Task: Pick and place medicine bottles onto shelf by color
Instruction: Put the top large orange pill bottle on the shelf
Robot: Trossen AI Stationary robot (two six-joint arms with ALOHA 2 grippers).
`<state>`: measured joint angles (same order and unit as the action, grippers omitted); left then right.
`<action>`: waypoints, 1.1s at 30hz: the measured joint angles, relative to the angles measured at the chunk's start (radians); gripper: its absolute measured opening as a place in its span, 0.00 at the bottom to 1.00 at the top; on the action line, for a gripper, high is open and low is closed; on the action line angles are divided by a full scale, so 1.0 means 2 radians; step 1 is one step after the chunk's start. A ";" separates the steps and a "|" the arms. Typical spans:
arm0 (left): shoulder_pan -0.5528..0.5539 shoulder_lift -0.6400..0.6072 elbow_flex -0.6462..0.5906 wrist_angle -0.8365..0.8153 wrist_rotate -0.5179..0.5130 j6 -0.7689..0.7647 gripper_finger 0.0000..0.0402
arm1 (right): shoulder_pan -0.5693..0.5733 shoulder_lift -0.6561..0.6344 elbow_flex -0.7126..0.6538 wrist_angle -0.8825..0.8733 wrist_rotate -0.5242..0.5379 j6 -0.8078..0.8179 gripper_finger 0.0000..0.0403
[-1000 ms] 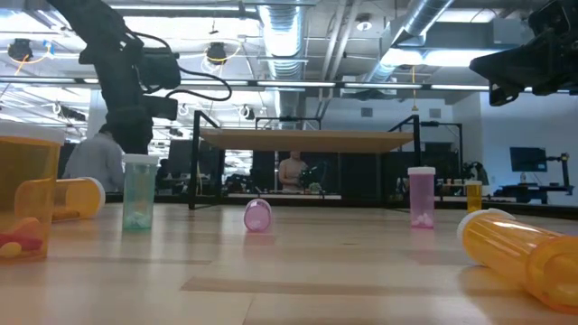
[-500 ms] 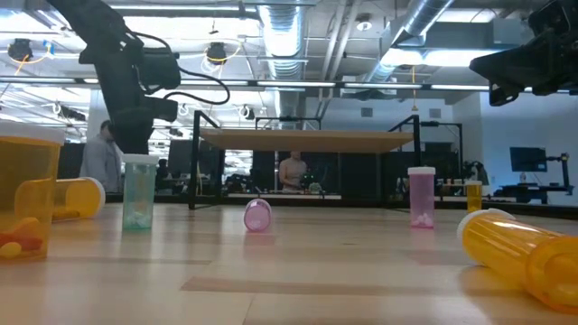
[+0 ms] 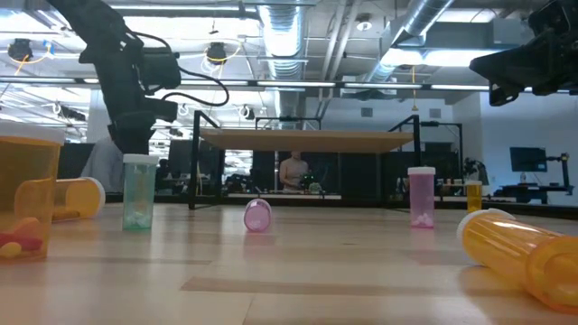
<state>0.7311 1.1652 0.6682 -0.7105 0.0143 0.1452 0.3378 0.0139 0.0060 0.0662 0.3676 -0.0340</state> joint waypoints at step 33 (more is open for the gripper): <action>0.000 0.000 0.061 -0.070 0.000 -0.005 0.46 | 0.000 0.000 0.000 0.000 0.000 0.000 0.08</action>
<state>0.7305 1.1652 0.7906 -0.8505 0.0147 0.1345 0.3382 0.0137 0.0061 0.0662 0.3676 -0.0340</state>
